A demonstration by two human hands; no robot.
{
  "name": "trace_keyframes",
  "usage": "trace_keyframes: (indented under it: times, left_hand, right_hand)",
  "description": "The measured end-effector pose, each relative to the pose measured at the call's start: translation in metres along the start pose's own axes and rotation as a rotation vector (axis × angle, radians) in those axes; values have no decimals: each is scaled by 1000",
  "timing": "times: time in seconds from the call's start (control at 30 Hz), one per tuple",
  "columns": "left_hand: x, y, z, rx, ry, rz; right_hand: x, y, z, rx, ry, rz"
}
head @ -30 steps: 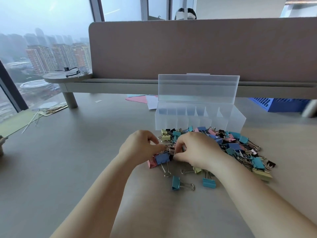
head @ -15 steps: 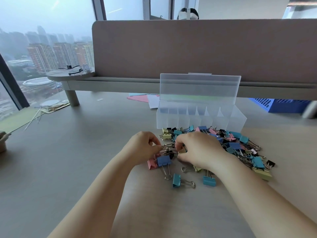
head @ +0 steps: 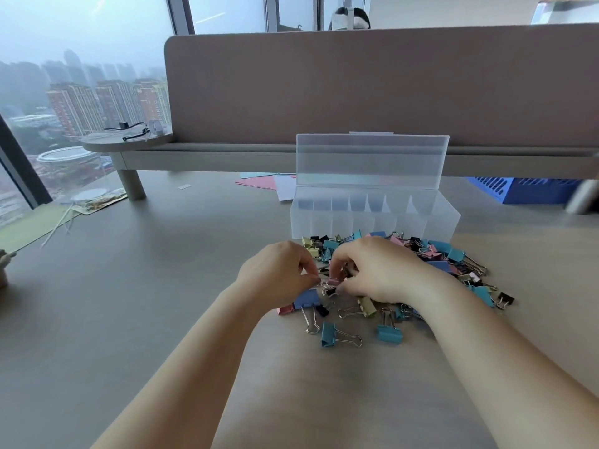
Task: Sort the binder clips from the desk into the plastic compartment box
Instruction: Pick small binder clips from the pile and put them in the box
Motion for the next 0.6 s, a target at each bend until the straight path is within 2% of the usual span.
trace_keyframes:
  times: [0.2,0.33,0.6]
  left_hand:
    - [6,-4,-9,-28,50,111]
    - [1,-10,-16,-58,106,209]
    - [0,-13,-20,-94,116,219]
  right_hand:
    - [-7,1,3,29,-149,-12]
    - [-5,-2,2,11,-128,45]
    - [2,-7,-5,-14,-49,190]
Point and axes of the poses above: each hand's wrist, its own y-axis towards the middle knuckle, its own x-axis out of the back of the hand, z = x × y, the point moved 3 cm from there along y, towards the middle knuckle, and after that the axes turned 5 degrees about -y, right-handed, at the moved point
